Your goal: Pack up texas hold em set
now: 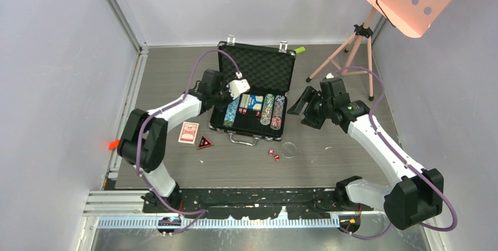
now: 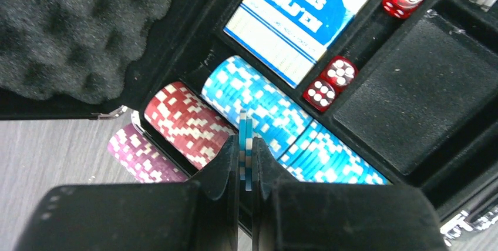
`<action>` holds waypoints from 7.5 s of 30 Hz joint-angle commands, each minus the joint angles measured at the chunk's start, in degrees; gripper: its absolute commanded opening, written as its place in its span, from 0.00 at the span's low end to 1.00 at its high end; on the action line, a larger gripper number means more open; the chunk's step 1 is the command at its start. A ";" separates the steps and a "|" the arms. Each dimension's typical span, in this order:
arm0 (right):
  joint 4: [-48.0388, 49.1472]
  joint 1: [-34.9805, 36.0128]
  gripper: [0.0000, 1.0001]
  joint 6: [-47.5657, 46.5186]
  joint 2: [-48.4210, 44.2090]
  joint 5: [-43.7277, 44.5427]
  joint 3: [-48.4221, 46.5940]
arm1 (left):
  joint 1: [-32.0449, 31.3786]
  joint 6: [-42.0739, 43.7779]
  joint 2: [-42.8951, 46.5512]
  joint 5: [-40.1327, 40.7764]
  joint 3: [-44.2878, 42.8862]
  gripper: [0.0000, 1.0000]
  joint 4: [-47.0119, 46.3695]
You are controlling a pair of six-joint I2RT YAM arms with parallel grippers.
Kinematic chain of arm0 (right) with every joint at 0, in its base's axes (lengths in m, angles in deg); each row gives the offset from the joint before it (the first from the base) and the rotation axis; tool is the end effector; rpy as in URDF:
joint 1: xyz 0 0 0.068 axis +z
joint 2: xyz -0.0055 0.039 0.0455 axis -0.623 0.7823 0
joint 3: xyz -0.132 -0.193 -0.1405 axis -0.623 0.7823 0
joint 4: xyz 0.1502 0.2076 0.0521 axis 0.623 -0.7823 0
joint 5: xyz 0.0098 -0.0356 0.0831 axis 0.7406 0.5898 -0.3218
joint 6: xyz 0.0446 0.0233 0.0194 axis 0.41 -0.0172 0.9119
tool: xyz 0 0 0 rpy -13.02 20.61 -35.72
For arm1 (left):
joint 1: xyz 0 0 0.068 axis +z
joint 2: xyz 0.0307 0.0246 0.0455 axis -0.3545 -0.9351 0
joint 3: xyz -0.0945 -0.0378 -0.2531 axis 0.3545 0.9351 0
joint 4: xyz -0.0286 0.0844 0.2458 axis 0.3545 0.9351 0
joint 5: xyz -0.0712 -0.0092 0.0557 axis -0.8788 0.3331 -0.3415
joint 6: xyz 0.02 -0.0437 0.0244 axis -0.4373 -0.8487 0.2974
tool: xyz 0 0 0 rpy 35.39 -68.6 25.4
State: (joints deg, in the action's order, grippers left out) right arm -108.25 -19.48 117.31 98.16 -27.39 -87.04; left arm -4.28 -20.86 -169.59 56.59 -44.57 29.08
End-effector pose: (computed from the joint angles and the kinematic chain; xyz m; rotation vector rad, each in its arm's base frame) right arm 0.2221 0.0845 0.2771 0.5381 2.4831 0.7548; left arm 0.3219 -0.1606 0.2059 1.2762 1.9354 -0.2144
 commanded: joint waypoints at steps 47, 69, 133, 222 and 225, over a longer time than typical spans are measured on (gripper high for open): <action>1.66 0.02 0.72 1.49 -1.39 -1.00 0.38 | -4.23 -5.43 5.77 1.60 -1.23 0.00 9.83; 1.52 0.02 0.72 1.10 0.58 -0.51 -1.04 | -2.99 -2.68 -3.70 7.04 -6.50 0.00 5.73; 2.03 0.02 0.72 1.79 0.60 -1.29 -1.20 | -6.45 -5.07 1.52 3.96 -0.43 0.00 10.86; -0.30 0.02 0.72 0.99 -0.68 -0.78 -2.33 | -2.65 6.72 -2.83 -2.66 -10.28 0.00 24.90; -0.33 0.02 0.72 0.94 -0.78 -0.71 -2.41 | -2.65 7.73 -3.91 -3.01 -10.46 0.00 23.36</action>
State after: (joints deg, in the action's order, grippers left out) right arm -108.70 -19.48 118.91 99.27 -27.92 -87.15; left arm -6.53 -14.19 -171.74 57.00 -53.70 50.31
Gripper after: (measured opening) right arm 0.718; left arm 0.058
